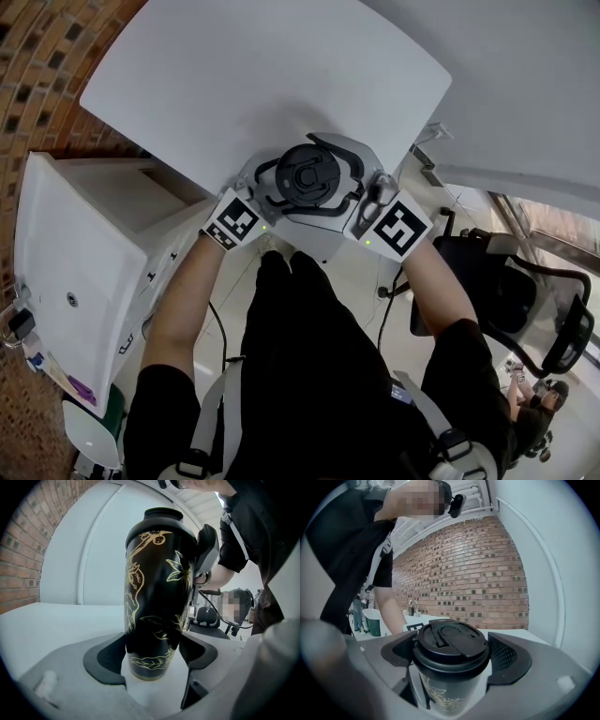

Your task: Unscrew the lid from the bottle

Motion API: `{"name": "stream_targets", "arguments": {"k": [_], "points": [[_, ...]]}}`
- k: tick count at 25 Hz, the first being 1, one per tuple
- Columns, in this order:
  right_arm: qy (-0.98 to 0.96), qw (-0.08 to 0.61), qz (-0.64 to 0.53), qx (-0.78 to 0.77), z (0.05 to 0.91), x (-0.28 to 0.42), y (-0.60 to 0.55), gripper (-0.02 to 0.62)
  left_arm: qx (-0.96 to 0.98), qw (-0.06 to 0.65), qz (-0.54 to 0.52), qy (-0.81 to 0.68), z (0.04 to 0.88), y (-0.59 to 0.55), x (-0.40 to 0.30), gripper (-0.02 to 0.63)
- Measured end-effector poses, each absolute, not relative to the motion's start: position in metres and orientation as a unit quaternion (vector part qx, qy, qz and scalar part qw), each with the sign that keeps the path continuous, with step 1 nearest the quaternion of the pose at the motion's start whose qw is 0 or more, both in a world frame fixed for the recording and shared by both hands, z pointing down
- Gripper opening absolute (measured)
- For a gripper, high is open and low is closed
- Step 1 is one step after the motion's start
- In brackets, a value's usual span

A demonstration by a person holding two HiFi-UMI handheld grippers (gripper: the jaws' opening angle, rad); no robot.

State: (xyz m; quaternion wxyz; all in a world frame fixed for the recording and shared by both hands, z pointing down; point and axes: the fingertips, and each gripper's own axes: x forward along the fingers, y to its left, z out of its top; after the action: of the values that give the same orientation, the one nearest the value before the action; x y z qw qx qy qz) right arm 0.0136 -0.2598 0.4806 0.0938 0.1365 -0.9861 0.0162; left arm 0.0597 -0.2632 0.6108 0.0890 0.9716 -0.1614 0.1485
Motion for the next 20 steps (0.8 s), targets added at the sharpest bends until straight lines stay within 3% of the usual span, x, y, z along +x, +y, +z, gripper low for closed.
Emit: {"name": "stream_targets", "arguments": {"k": [4, 8, 11, 20], "points": [[-0.990, 0.107, 0.012, 0.094, 0.479, 0.012, -0.257, 0.456, 0.972, 0.089, 0.148, -0.161, 0.610, -0.263, 0.060, 0.360], [-0.982, 0.043, 0.037, 0.179, 0.461, 0.015, -0.265, 0.513, 0.972, 0.089, 0.149, -0.161, 0.611, -0.263, 0.060, 0.361], [-0.962, 0.012, 0.042, 0.268, 0.456, 0.023, -0.270, 0.517, 0.972, 0.089, 0.149, -0.161, 0.611, -0.263, 0.059, 0.362], [-0.930, 0.043, 0.025, 0.365, 0.471, 0.021, -0.271, 0.503, 0.972, 0.088, 0.148, -0.162, 0.610, -0.263, 0.060, 0.362]]}}
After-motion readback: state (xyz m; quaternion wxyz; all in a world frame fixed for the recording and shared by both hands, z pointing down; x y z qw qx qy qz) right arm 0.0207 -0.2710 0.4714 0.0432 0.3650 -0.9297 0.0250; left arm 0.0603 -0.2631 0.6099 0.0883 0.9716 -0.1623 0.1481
